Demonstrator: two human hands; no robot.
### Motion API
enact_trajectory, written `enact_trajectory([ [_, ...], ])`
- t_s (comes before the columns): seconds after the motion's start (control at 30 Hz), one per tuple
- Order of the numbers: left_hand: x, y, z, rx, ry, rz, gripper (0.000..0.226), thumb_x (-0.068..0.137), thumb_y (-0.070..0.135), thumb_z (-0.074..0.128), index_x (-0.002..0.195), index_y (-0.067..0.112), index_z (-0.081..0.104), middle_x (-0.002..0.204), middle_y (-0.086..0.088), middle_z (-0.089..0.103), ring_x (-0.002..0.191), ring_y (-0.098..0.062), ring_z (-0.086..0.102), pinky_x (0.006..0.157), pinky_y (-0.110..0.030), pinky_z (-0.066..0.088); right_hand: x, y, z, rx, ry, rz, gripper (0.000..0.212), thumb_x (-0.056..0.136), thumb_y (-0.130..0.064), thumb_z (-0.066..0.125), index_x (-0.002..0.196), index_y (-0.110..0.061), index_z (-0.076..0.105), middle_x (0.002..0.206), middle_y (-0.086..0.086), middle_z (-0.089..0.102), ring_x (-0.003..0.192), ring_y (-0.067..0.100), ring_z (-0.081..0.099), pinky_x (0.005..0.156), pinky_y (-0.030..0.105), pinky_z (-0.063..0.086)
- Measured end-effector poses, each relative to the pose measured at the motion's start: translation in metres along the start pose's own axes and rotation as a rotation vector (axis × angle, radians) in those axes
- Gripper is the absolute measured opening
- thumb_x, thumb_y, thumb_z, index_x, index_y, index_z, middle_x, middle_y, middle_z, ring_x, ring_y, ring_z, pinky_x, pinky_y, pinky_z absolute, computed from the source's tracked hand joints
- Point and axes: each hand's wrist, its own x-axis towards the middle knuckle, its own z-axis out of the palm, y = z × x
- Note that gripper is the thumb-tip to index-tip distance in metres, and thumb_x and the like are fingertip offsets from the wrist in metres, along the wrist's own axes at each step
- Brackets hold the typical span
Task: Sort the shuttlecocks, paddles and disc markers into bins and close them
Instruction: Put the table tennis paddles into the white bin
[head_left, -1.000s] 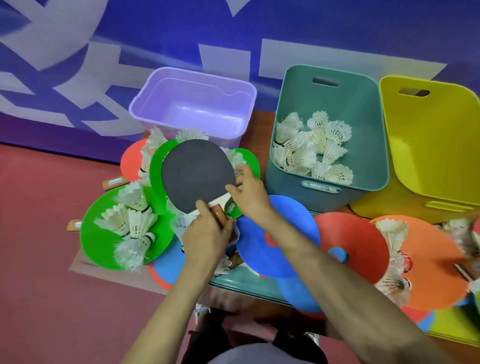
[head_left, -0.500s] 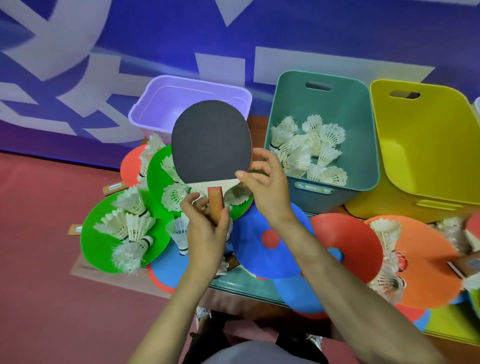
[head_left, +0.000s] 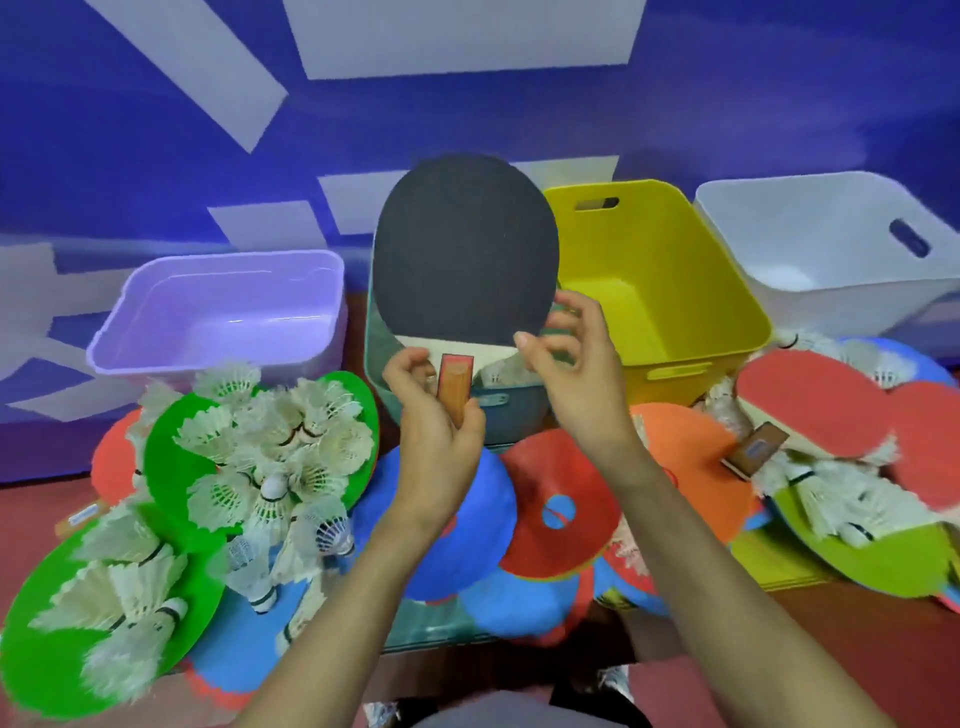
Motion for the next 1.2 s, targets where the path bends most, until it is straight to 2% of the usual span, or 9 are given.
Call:
enact_trajectory([
  [0.07,-0.001,0.006,0.023,0.015,-0.073,0.030,0.048,0.073,0.002,0.047,0.112,0.018,0.025,0.097,0.002,0.043,0.087,-0.004,0.047,0.079,-0.016,0.039,-0.001,0.004,-0.032,-0.103,0.078,-0.017,0.037,0.087,-0.014,0.064,0.121,-0.017,0.048,0.104,-0.007,0.057,0.082,0.001,0.059,0.069,0.011,0.047],
  [0.13,-0.002,0.010,0.047,0.040,-0.146,0.016,0.046,0.071,0.005,0.045,0.111,0.020,0.026,0.100,-0.006,0.046,0.087,-0.014,0.048,0.076,-0.021,0.038,-0.002,0.013,-0.065,-0.253,0.155,-0.032,0.030,0.090,-0.017,0.061,0.119,-0.013,0.055,0.106,-0.002,0.054,0.081,-0.005,0.056,0.067,0.008,0.043],
  [0.2,-0.006,0.011,0.069,0.075,-0.221,0.010,0.044,0.070,0.006,0.044,0.108,0.021,0.027,0.101,-0.009,0.047,0.086,-0.019,0.048,0.074,-0.024,0.037,-0.008,0.029,-0.098,-0.397,0.234,-0.031,0.023,0.090,-0.017,0.059,0.113,-0.010,0.061,0.104,0.000,0.053,0.083,0.001,0.056,0.073,0.017,0.047],
  [0.3,-0.017,0.011,0.096,0.135,-0.330,0.010,0.041,0.072,0.009,0.042,0.106,0.024,0.027,0.101,-0.004,0.048,0.088,-0.019,0.050,0.074,-0.030,0.039,-0.020,0.057,-0.144,-0.697,0.367,0.008,0.029,0.085,-0.021,0.055,0.110,-0.008,0.061,0.106,0.011,0.057,0.097,0.027,0.056,0.087,0.037,0.044],
  [0.43,-0.030,0.010,0.125,0.204,-0.448,0.037,0.039,0.082,0.003,0.046,0.113,0.020,0.030,0.113,-0.004,0.049,0.102,-0.026,0.053,0.084,-0.033,0.042,-0.032,0.086,-0.186,-1.027,0.419,0.304,0.041,0.083,-0.019,0.061,0.119,-0.001,0.049,0.114,0.025,0.050,0.108,0.042,0.044,0.091,0.046,0.034],
  [0.57,-0.037,0.012,0.151,0.277,-0.500,0.100,0.042,0.083,-0.004,0.045,0.117,0.017,0.031,0.113,-0.002,0.048,0.102,-0.025,0.051,0.081,-0.023,0.037,-0.026,0.094,-0.194,-0.896,0.390,0.523,0.057,0.085,-0.028,0.062,0.127,-0.001,0.035,0.125,0.022,0.036,0.107,0.043,0.048,0.081,0.045,0.043],
  [0.73,-0.039,0.012,0.162,0.292,-0.484,0.109,0.043,0.082,-0.006,0.046,0.115,0.017,0.033,0.108,-0.001,0.048,0.099,-0.025,0.051,0.079,-0.025,0.038,-0.008,0.097,-0.194,-0.804,0.374,0.575,0.091,0.081,-0.025,0.068,0.146,-0.014,0.006,0.139,0.018,0.019,0.091,0.038,0.057,0.077,0.042,0.048],
  [1.03,-0.033,0.013,0.158,0.262,-0.457,0.108,0.041,0.083,-0.005,0.050,0.107,0.022,0.032,0.105,0.002,0.047,0.093,-0.017,0.049,0.075,-0.018,0.034,-0.015,0.101,-0.188,-0.959,0.402,0.563,0.068,0.083,0.001,0.048,0.142,-0.008,0.017,0.146,0.020,0.016,0.104,0.045,0.045,0.091,0.046,0.039],
  [1.2,-0.029,0.016,0.152,0.244,-0.465,0.116,0.035,0.084,-0.005,0.051,0.111,0.011,0.036,0.106,-0.002,0.046,0.095,-0.017,0.048,0.078,-0.017,0.033,-0.022,0.090,-0.185,-1.007,0.416,0.576,0.067,0.085,0.001,0.046,0.144,-0.009,0.015,0.148,0.018,0.015,0.108,0.045,0.043,0.093,0.043,0.035],
])
